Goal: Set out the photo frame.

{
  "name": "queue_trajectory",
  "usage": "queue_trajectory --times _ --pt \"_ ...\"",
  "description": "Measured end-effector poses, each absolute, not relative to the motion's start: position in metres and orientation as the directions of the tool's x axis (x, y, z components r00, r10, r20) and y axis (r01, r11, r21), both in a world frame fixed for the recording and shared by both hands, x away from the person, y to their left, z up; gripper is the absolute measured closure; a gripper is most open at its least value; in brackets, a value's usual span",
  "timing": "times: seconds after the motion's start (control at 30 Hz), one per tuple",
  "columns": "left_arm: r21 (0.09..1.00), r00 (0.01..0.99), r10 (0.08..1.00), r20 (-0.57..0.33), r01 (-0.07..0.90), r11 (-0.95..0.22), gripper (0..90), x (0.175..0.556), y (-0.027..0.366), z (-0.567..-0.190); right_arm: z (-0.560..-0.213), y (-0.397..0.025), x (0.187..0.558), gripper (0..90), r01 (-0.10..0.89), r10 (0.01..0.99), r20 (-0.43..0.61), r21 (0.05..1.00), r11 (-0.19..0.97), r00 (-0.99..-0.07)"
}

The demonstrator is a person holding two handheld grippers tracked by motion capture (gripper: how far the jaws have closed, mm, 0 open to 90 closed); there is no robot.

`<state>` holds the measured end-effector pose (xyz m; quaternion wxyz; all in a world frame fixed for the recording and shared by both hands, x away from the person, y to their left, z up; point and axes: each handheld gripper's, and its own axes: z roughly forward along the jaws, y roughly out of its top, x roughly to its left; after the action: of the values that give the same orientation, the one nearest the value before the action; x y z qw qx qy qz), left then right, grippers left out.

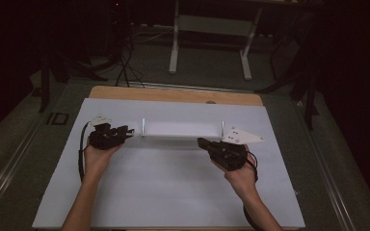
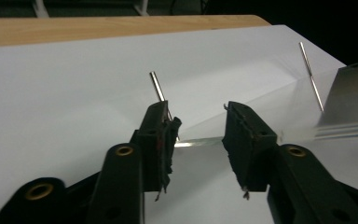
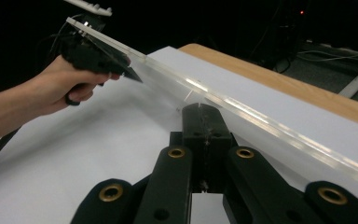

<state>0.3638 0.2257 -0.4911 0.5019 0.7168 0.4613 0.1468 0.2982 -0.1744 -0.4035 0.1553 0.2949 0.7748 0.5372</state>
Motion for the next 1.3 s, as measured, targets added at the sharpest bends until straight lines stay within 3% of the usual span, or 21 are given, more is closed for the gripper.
queue_trajectory --times 0.33,0.67,0.9,1.3 --pt "0.867 0.549 0.806 -0.222 0.489 -0.094 57.7 0.356 0.232 -0.491 -0.394 -0.174 0.309 90.0 0.277 0.636 0.067 0.931 0.238 -0.768" --pt "0.893 0.641 0.754 -0.143 0.413 -0.182 42.2 0.353 0.215 -0.487 -0.387 -0.171 0.319 90.0 0.272 0.647 0.065 0.935 0.226 -0.76" --pt "0.91 0.67 0.733 -0.12 0.369 -0.189 36.6 0.365 0.197 -0.48 -0.384 -0.17 0.325 90.0 0.272 0.651 0.067 0.937 0.22 -0.756" --pt "0.914 0.663 0.742 -0.098 0.354 -0.196 45.4 0.376 0.184 -0.482 -0.377 -0.171 0.337 90.0 0.276 0.671 0.068 0.938 0.209 -0.738"
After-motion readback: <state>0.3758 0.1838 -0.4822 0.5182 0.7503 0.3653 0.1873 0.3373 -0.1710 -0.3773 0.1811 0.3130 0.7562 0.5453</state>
